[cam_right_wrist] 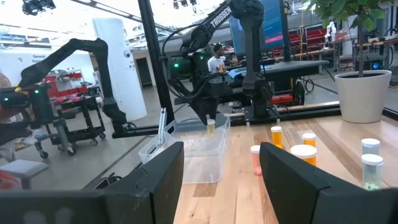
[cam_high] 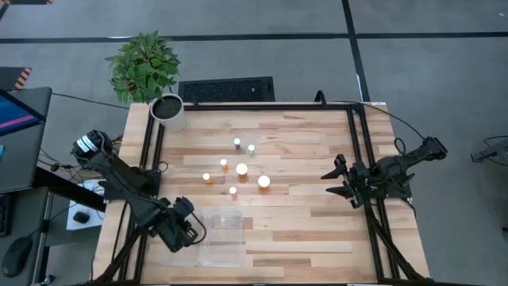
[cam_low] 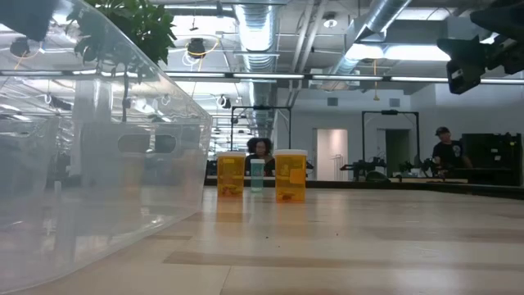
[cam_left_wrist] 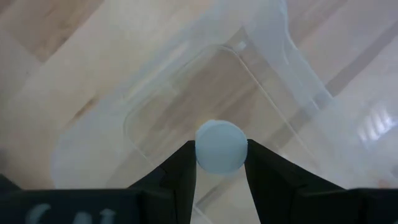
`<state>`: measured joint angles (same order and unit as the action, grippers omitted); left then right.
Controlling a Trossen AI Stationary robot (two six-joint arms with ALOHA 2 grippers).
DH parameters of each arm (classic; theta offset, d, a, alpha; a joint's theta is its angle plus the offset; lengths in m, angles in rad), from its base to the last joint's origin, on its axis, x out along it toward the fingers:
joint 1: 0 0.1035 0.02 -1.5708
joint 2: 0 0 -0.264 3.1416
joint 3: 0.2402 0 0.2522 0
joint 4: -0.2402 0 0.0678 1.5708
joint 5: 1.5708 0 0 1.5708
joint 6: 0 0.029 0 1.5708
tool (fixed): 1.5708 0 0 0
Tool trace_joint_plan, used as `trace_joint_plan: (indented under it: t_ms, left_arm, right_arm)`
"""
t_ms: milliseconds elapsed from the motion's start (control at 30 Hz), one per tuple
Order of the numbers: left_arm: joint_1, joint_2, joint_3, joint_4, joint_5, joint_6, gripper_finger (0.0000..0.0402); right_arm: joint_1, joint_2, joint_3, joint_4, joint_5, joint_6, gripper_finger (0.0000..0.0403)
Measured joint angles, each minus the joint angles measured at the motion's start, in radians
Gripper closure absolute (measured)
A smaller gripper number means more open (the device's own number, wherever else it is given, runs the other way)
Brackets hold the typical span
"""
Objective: Pick and place medicine bottles into bin by pill shape (circle, oval)
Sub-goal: Put the small yellow tablet bottle into the left transparent bin
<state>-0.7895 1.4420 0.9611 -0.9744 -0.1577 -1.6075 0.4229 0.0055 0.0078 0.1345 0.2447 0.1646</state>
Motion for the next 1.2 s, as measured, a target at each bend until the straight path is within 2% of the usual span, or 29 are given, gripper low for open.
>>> trace_joint_plan:
  t_ms: [167,433,800,1200]
  left_arm:
    - [0.034,0.000,0.000,-0.001,-0.011,0.055,0.0285]
    - [0.016,0.003,0.000,0.006,-0.059,0.006,0.0285]
    - [0.008,0.125,0.008,0.053,-0.041,0.043,0.0285]
    - [0.009,0.104,0.030,0.037,-0.101,0.048,0.0285]
  right_arm:
    - [0.000,0.000,0.000,-0.001,0.000,0.000,0.0177]
    - [0.000,0.000,0.000,-0.006,0.000,0.003,0.0177]
    - [0.000,0.000,0.000,-0.014,0.000,0.003,0.0177]
    - [0.000,0.000,0.000,-0.015,0.000,0.002,0.0177]
